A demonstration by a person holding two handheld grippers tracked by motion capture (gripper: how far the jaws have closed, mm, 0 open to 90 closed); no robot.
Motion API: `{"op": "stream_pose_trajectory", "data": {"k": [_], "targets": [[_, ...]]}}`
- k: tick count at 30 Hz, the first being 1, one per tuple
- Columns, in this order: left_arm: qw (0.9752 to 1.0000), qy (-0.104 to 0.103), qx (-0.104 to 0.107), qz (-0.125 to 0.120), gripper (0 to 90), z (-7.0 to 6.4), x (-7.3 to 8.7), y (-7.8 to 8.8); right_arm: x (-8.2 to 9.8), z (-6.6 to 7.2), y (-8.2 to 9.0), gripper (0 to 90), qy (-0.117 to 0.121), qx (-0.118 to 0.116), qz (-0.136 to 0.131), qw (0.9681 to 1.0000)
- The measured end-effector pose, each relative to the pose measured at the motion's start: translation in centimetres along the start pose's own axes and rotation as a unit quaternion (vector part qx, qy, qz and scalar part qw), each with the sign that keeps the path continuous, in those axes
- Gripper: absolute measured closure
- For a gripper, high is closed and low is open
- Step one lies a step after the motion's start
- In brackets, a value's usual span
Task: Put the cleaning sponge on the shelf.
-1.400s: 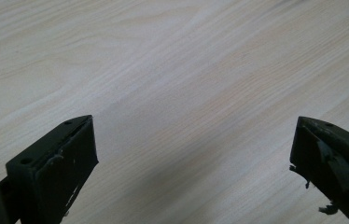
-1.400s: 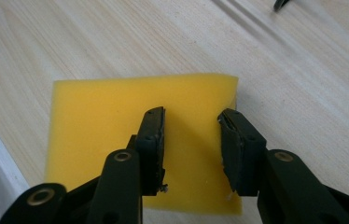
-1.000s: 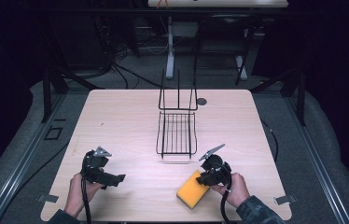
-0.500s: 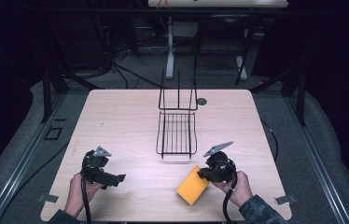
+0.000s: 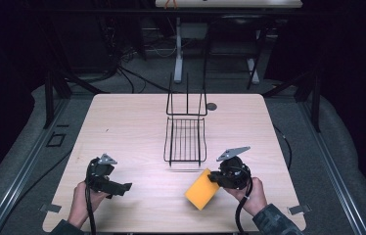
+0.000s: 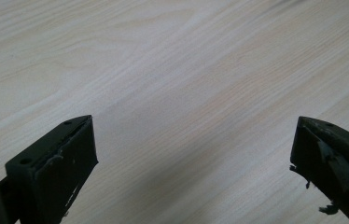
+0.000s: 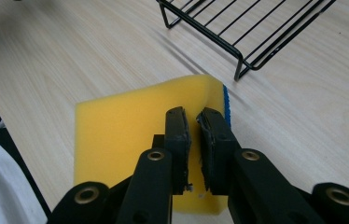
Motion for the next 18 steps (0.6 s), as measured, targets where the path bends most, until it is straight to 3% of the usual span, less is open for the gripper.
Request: {"op": "stream_pose_trajectory", "data": {"k": [18], "targets": [[1.0,-0.002,0.002,0.001,0.3,-0.1,0.0,-0.1,-1.4,0.2,1.7,82.5,0.01,0.005,-0.037,0.9993]]}}
Point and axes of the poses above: each handheld gripper's, and its own axes: y roughly backward along the jaws, x roughly out of its underside, z roughly to its left, the point moved 2 cm from there along -y, roughly forward along the jaws, and after that the axes turned 10 degrees about -y, right-handed, at the moved point
